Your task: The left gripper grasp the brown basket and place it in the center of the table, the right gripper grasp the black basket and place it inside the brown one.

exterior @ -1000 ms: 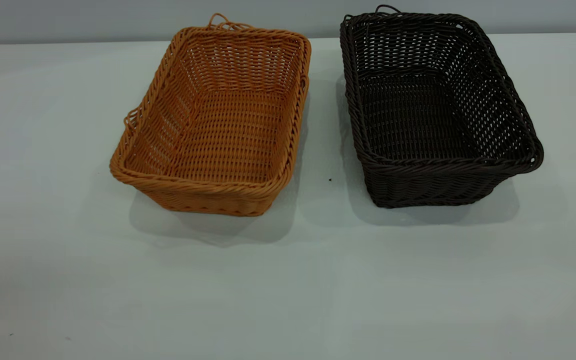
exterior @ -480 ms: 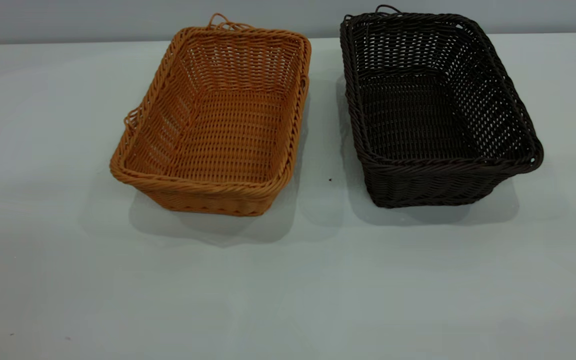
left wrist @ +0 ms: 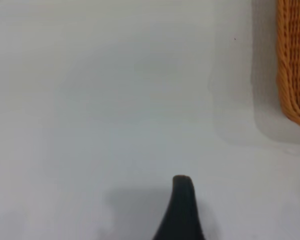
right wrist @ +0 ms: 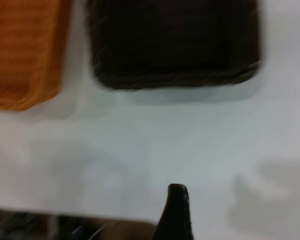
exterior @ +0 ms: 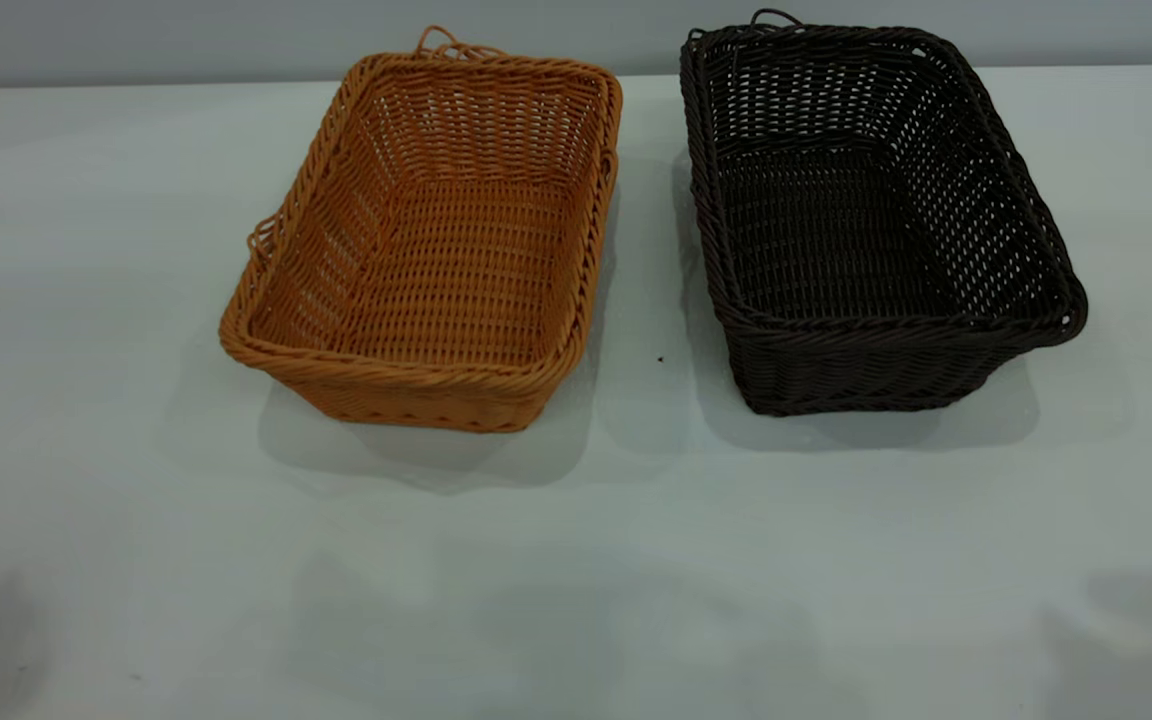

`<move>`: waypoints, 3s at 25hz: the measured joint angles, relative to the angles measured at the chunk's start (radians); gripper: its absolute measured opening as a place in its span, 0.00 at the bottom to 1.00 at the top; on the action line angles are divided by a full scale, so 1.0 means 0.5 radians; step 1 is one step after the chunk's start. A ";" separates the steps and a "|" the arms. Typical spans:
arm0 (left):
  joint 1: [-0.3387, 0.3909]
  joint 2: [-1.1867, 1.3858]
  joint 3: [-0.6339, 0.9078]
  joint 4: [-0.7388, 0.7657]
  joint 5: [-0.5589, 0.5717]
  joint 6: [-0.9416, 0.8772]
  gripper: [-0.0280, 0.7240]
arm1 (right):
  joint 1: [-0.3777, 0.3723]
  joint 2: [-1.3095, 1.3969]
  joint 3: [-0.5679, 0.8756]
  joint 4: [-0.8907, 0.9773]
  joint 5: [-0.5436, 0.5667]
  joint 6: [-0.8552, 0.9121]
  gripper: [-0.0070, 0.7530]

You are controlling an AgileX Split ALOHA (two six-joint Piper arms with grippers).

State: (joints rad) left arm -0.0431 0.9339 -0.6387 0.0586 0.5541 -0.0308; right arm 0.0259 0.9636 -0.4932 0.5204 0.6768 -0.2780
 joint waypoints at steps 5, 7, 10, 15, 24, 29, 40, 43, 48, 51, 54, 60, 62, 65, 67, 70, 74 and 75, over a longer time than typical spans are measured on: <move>0.000 0.332 -0.111 0.000 -0.220 0.037 0.80 | 0.103 0.513 -0.006 0.702 0.024 -0.496 0.79; 0.000 0.418 -0.148 0.000 -0.307 0.041 0.80 | 0.243 0.695 -0.015 0.927 0.012 -0.599 0.79; 0.000 0.502 -0.194 -0.002 -0.367 0.041 0.80 | 0.445 1.008 -0.039 1.218 -0.058 -0.639 0.79; 0.000 0.574 -0.202 -0.045 -0.375 0.041 0.80 | 0.564 1.442 -0.251 1.700 -0.080 -0.672 0.79; 0.000 0.592 -0.202 -0.048 -0.387 0.041 0.80 | 0.566 1.981 -0.461 2.487 -0.073 -0.483 0.79; 0.000 0.592 -0.202 -0.050 -0.409 0.041 0.80 | 0.566 2.114 -0.564 2.512 -0.342 -0.203 0.79; 0.000 0.722 -0.264 -0.069 -0.341 -0.007 0.80 | 0.566 2.193 -0.592 2.530 -0.914 0.245 0.75; 0.000 0.894 -0.358 -0.069 -0.328 -0.007 0.80 | 0.568 2.193 -0.593 2.537 -1.013 0.347 0.73; 0.000 1.208 -0.582 -0.069 -0.317 -0.007 0.80 | 0.586 2.234 -0.639 2.547 -1.111 0.433 0.72; -0.031 1.400 -0.696 -0.069 -0.317 -0.008 0.80 | 0.586 2.265 -0.657 2.549 -1.126 0.438 0.71; -0.108 1.619 -0.819 -0.080 -0.317 -0.008 0.80 | 0.586 2.277 -0.661 2.549 -1.124 0.441 0.71; -0.303 2.060 -1.169 -0.146 -0.326 -0.008 0.80 | 0.586 2.290 -0.661 2.549 -1.113 0.441 0.71; -0.358 2.193 -1.305 -0.150 -0.328 -0.008 0.80 | 0.586 2.292 -0.661 2.549 -1.113 0.441 0.71; -0.421 2.380 -1.494 -0.152 -0.328 -0.008 0.80 | 0.586 2.292 -0.665 2.549 -1.113 0.434 0.71; -0.443 2.494 -1.597 -0.152 -0.315 -0.008 0.80 | 0.586 2.292 -0.671 2.549 -1.112 0.432 0.71; -0.460 2.619 -1.706 -0.152 -0.305 -0.012 0.80 | 0.586 2.292 -0.674 2.549 -1.112 0.427 0.71; -0.460 2.735 -1.754 -0.152 -0.307 -0.016 0.80 | 0.586 2.292 -0.674 2.549 -1.118 0.417 0.71; -0.460 2.758 -1.755 -0.152 -0.315 -0.019 0.80 | 0.586 2.292 -0.675 2.549 -1.123 0.413 0.71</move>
State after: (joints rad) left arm -0.2730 2.3130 -1.5164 -0.0173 0.3967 -0.0401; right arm 0.3190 2.1096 -0.8308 1.7952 0.1153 -0.0717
